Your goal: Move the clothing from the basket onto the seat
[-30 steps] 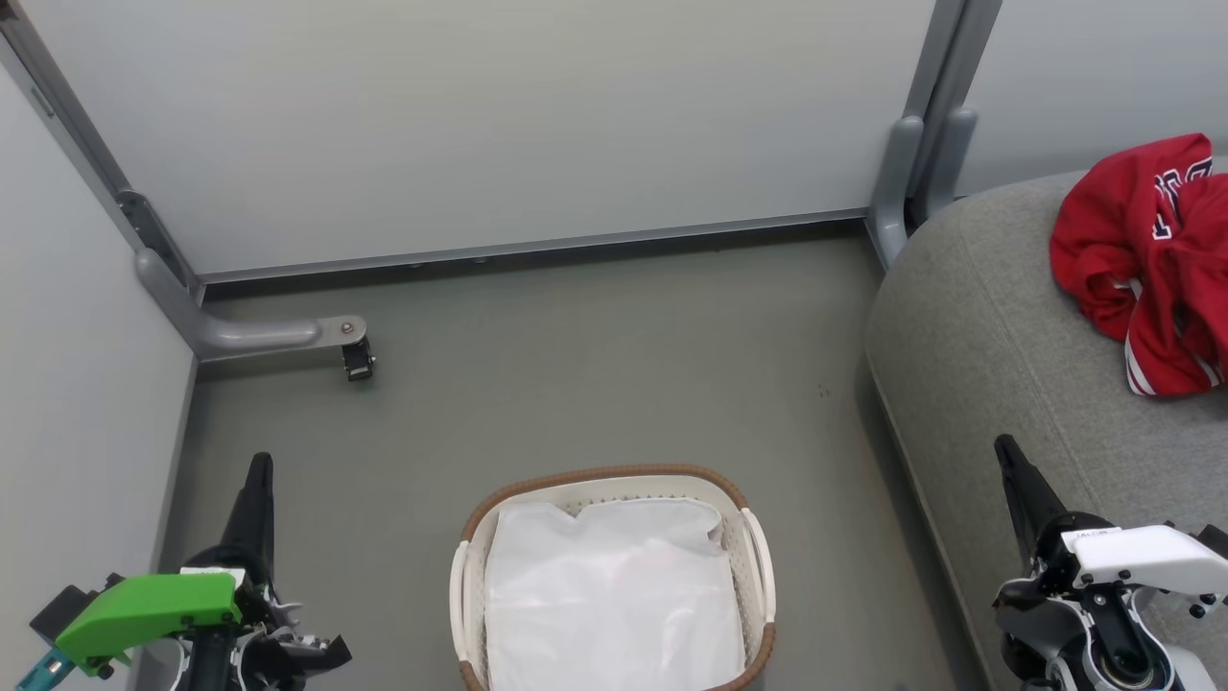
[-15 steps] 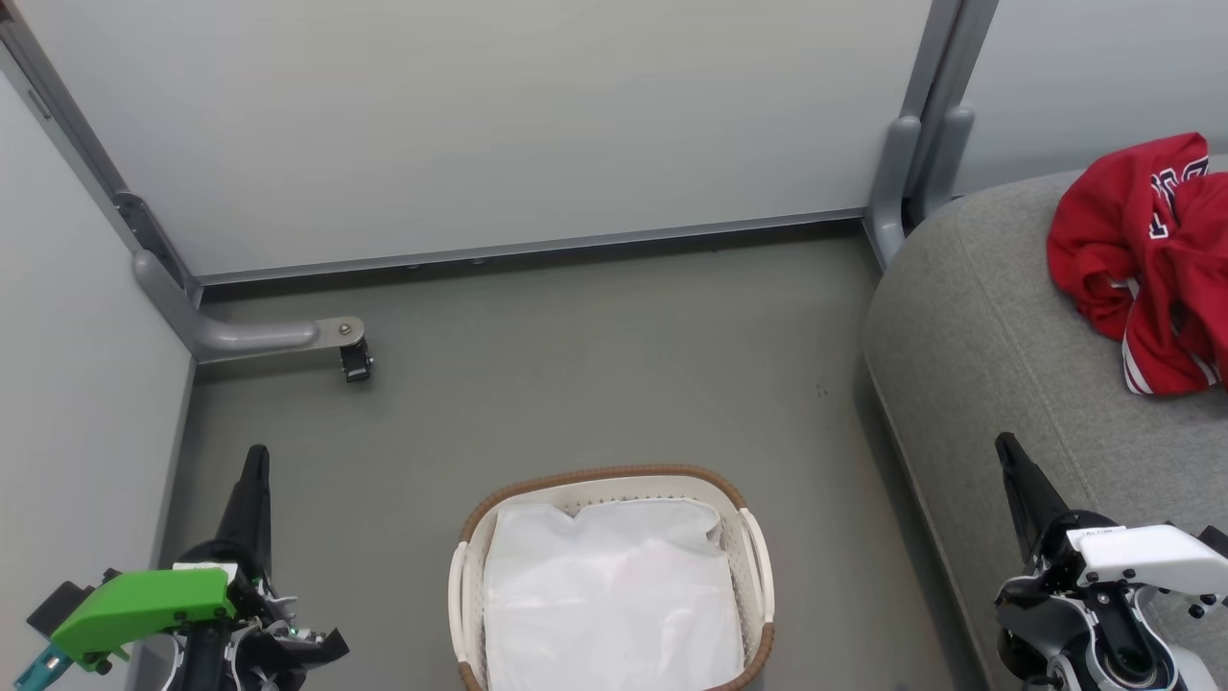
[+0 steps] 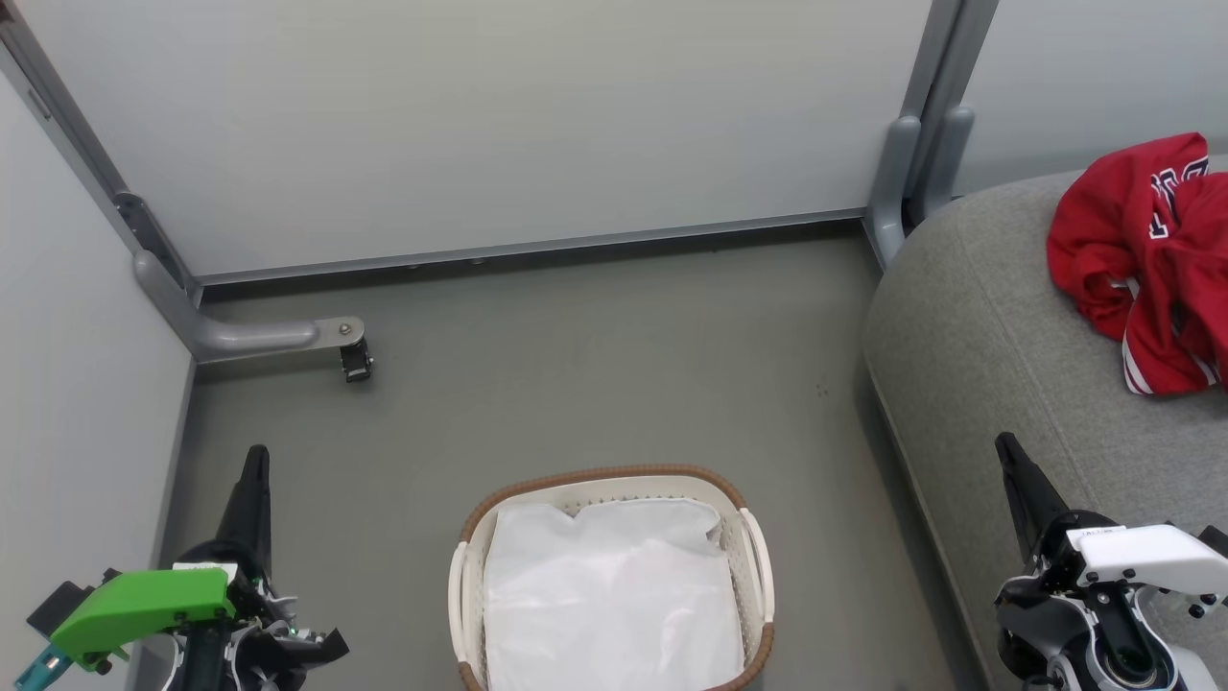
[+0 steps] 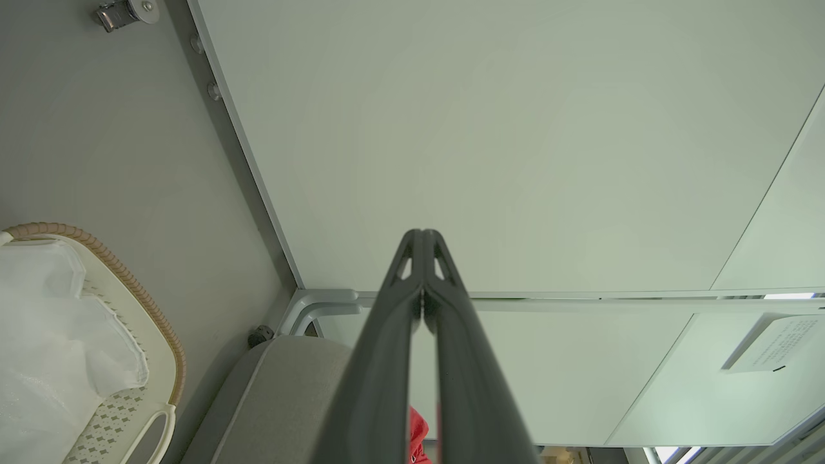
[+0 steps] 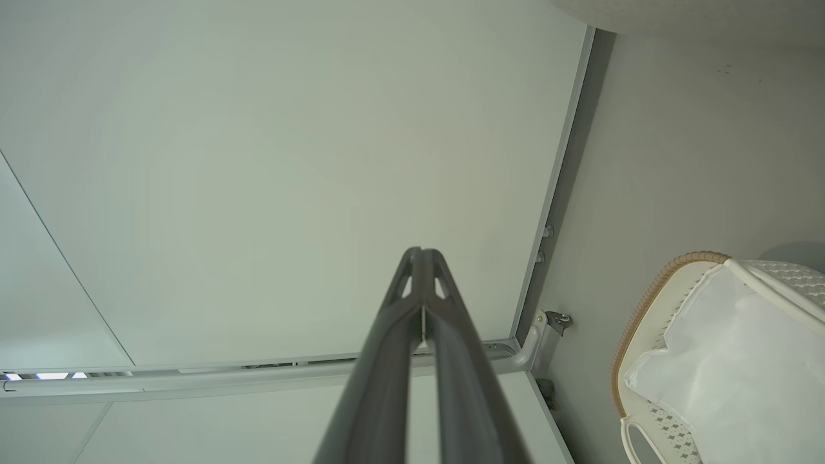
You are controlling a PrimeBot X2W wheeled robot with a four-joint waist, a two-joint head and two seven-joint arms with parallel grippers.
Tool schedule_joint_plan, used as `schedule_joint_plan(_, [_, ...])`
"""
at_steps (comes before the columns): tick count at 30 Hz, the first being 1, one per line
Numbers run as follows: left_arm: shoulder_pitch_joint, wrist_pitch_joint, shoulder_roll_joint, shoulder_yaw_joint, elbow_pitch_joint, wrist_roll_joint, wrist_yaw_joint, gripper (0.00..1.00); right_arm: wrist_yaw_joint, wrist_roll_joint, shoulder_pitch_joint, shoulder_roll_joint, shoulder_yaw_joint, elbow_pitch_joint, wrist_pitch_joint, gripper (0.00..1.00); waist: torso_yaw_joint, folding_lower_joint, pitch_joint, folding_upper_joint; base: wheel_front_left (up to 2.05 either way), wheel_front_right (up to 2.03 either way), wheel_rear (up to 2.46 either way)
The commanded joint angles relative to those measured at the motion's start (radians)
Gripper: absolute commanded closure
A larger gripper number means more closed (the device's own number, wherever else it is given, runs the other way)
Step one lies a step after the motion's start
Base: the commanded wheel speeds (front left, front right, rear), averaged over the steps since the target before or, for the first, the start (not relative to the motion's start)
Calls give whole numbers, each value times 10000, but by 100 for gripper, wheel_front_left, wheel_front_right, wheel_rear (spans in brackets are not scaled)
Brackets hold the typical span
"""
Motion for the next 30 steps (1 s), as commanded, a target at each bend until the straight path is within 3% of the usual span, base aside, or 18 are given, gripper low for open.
schedule_joint_plan(1, [-97,45,23,19,-12,-47,-48,100,0,38,-69,-59,-16,-43,31,100,0,0,0,0,0,0,0])
schedule_joint_plan(30, [-96,42,23,15,-14,-50,-48,100,0,38,-67,-59,-15,-41,30,100,0,0,0,0,0,0,0])
